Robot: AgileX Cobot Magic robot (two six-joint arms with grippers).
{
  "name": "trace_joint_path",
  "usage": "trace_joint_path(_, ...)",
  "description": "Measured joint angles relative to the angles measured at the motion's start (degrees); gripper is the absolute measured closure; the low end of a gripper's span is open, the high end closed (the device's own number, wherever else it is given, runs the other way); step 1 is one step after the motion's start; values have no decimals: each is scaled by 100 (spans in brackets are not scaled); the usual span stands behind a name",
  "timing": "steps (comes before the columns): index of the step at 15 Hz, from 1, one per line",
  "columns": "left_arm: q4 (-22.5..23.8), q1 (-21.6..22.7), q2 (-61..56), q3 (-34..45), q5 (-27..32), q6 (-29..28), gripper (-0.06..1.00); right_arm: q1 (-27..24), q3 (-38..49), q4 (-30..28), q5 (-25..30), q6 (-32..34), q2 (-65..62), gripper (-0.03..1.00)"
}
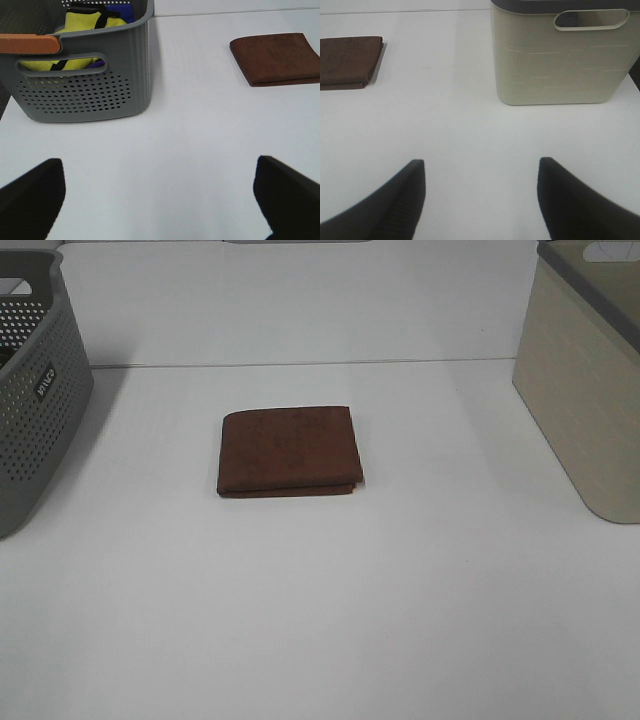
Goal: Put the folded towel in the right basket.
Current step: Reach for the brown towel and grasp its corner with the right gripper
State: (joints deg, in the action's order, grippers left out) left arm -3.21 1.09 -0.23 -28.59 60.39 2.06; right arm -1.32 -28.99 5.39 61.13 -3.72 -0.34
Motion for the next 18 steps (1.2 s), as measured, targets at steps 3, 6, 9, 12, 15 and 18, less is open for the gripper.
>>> trace_joint_path(3,0,0,0,0,0,0,-3,0,0,0,0,0,0,35)
trace_joint_path(6,0,0,0,0,0,0,-3,0,0,23,0,0,0,35)
trace_joint_path(9,0,0,0,0,0,0,-3,0,-120,166,-315,0,441,35)
trace_joint_path(12,0,0,0,0,0,0,-3,0,-447,498,-1146,-29,1639,35)
trace_joint_path(15,0,0,0,0,0,0,-3,0,-1031,745,-1684,-361,3237,35)
trace_joint_path(18,0,0,0,0,0,0,-3,0,-1839,1003,-1793,-676,4767,35)
